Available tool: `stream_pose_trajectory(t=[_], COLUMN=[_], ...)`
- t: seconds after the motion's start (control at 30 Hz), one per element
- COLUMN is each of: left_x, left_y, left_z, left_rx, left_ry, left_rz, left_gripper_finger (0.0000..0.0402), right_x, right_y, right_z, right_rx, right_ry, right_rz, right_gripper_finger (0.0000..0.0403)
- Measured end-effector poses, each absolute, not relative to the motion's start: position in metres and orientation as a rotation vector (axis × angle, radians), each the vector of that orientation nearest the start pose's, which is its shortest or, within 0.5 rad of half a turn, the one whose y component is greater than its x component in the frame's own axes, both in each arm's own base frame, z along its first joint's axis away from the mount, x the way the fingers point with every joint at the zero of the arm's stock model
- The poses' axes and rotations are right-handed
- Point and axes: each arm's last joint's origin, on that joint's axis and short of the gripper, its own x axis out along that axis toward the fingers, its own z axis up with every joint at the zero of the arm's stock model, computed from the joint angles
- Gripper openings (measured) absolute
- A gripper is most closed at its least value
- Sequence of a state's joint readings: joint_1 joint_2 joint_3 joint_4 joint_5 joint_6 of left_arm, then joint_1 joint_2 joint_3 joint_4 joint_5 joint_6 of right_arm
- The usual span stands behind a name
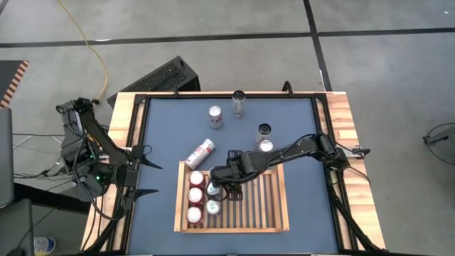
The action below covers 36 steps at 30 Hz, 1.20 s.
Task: Place canned beverage on shelf
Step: Put the right white-pink soda can on the shelf
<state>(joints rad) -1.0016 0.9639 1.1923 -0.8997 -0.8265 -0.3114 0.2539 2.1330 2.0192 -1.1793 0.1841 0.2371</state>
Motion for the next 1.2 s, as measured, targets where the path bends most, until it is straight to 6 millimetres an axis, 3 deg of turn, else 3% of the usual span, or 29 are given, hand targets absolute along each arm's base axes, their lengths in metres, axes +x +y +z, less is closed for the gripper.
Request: stream_pose_trajectory(t=[0.27,0.5,0.7,0.87,1.0,1.2], left_x=[0.106,0.106,0.106,0.106,0.106,0.106], left_y=[-0.126,-0.126,-0.126,-0.126,-0.127,-0.127], left_z=[0.38,0.38,0.38,0.38,0.379,0.379], left_rx=[0.219,0.219,0.217,0.217,0.221,0.221], left_ry=[0.428,0.429,0.431,0.432,0.434,0.434], left_rz=[-0.101,-0.103,-0.107,-0.108,-0.107,-0.107], left_gripper_finger=[0.032,0.032,0.032,0.032,0.032,0.032], right_x=[0.42,0.399,0.381,0.346,0.321,0.313], right_y=[0.1,0.083,0.044,-0.002,-0.037,-0.073], right_z=[0.295,0.335,0.358,0.373,0.363,0.329], right_rx=[-0.08,-0.178,-0.148,-0.079,-0.001,0.099], right_ry=[1.254,1.319,1.302,1.29,1.273,1.294], right_rz=[-0.102,-0.233,-0.254,-0.366,-0.465,-0.507], right_gripper_finger=[0.0315,0.0315,0.0315,0.0315,0.0315,0.0315])
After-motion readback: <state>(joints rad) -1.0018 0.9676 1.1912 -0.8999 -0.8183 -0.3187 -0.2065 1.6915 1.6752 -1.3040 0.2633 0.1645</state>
